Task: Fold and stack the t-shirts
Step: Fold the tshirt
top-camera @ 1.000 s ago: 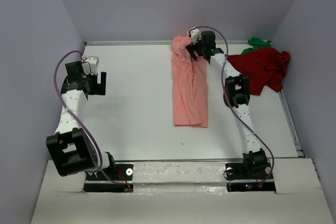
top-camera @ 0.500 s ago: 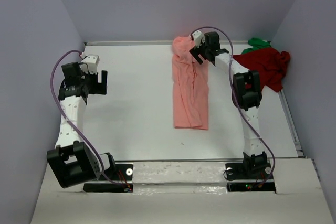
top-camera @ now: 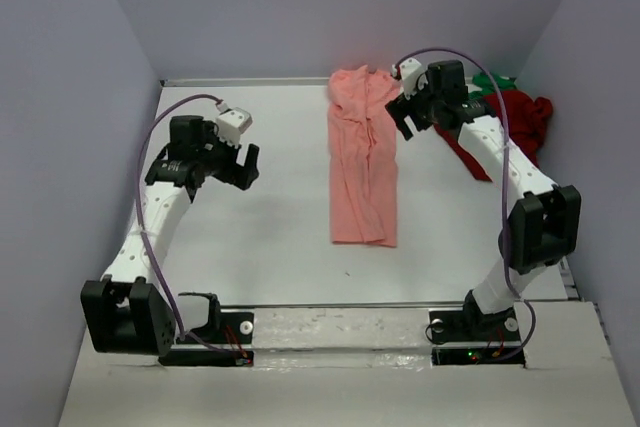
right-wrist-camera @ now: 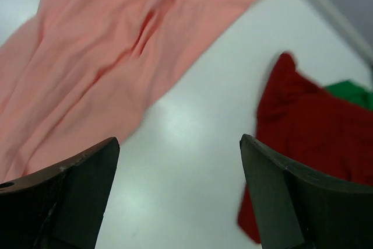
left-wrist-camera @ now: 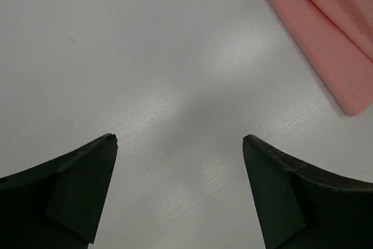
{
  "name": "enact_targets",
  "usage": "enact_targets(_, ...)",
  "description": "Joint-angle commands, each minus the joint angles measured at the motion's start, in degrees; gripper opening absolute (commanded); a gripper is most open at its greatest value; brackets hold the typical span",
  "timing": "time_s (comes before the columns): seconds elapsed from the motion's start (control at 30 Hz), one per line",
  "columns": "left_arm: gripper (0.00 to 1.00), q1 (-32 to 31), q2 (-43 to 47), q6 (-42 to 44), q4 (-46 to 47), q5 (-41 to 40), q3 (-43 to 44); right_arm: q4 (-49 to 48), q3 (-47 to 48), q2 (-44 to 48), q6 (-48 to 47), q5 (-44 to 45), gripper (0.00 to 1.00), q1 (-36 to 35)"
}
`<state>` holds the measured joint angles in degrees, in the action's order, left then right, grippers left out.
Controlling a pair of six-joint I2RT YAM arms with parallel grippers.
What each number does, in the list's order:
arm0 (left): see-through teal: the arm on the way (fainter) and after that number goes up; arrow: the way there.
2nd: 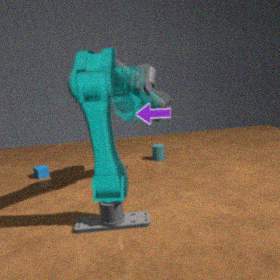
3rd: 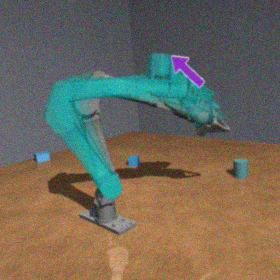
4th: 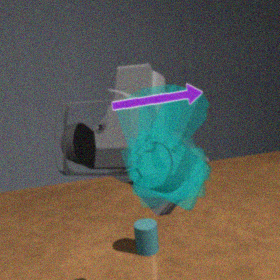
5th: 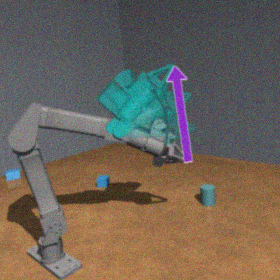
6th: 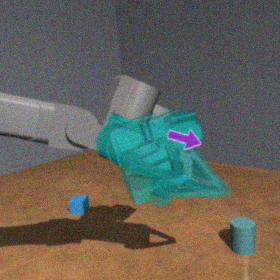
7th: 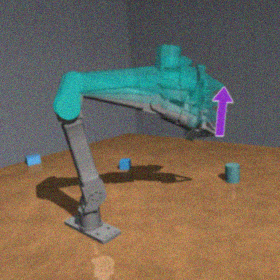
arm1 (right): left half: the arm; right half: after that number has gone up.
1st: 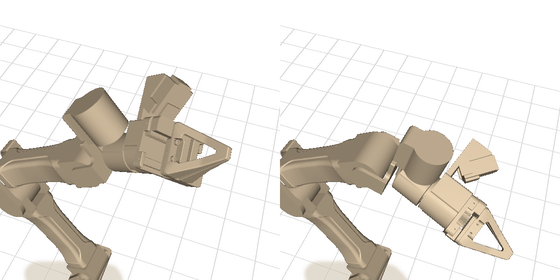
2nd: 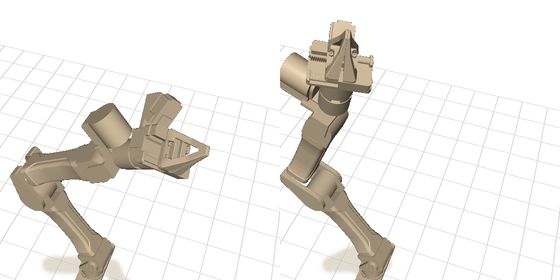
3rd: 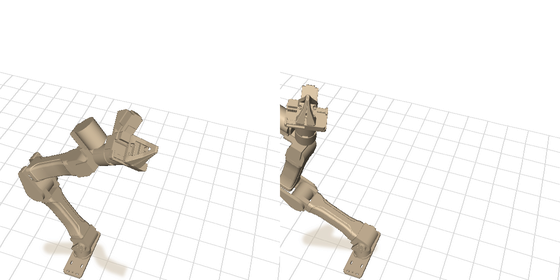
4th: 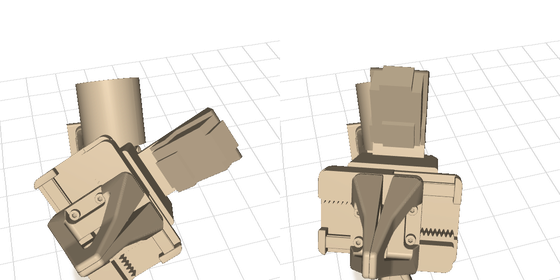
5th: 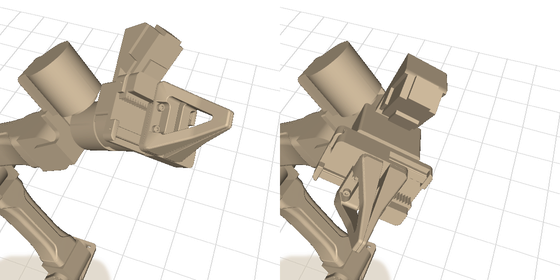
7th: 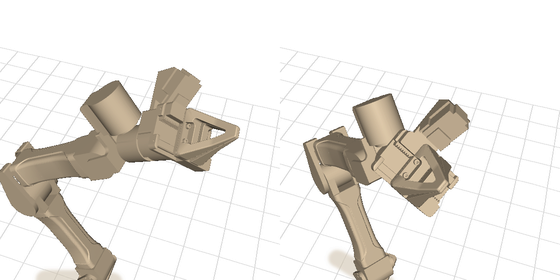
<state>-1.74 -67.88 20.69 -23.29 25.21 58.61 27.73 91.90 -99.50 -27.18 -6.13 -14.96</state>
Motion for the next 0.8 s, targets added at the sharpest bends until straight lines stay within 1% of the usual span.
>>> enact_targets(0.0,0.99,-7.65,-6.46,1.11,-4.39,2.29,2.56,13.22,-12.07,8.78,2.39,-4.94,0.89,0.28)
enact_targets(0.03,0.99,-10.28,-8.31,1.28,-5.88,3.60,3.35,14.45,-16.53,10.71,2.92,-5.55,0.89,0.28)
enact_targets(0.07,0.99,-11.52,-11.54,1.29,-6.24,5.44,4.83,16.72,-18.23,13.87,3.36,-5.82,0.88,0.28)
enact_targets(0.13,0.98,-14.16,-14.20,1.37,-7.03,6.34,6.51,18.41,-22.79,16.87,4.94,-6.08,0.85,0.28)
enact_targets(0.17,0.95,-16.95,-16.74,1.55,-7.64,6.43,8.61,20.24,-24.12,18.19,5.12,-6.69,0.84,0.28)
enact_targets(0.27,0.85,-21.45,-21.14,1.81,-9.32,6.43,10.82,21.84,-28.25,21.89,6.52,-7.22,0.81,0.28)
enact_targets(0.3,0.85,-24.68,-22.20,1.73,-9.32,5.47,11.52,22.98,-28.79,22.59,7.22,-8.79,0.80,0.28)
enact_targets(0.37,0.85,-27.78,-24.22,1.81,-9.58,4.32,12.14,23.60,-29.23,22.69,7.76,-10.91,0.76,0.28)
enact_targets(0.43,0.84,-30.94,-26.86,1.46,-9.14,3.62,12.93,24.74,-27.92,21.38,8.63,-13.02,0.76,0.28)
enact_targets(0.53,0.80,-33.06,-29.68,1.28,-10.19,5.01,14.95,25.54,-25.72,19.09,9.16,-14.43,0.75,0.28)
enact_targets(0.57,0.76,-34.29,-30.99,1.37,-10.98,6.33,15.91,25.19,-25.28,17.34,10.03,-15.31,0.73,0.28)
enact_targets(0.63,0.75,-35.61,-32.14,1.63,-11.60,6.60,16.45,25.45,-24.58,14.97,10.57,-17.94,0.68,0.28)
enact_targets(0.73,0.75,-38.86,-33.28,1.73,-11.08,3.19,15.75,26.41,-23.52,10.04,10.92,-22.07,0.62,0.28)
enact_targets(0.77,0.75,-40.35,-33.29,1.64,-10.55,1.26,14.96,26.33,-23.52,8.20,10.83,-23.56,0.61,0.28)
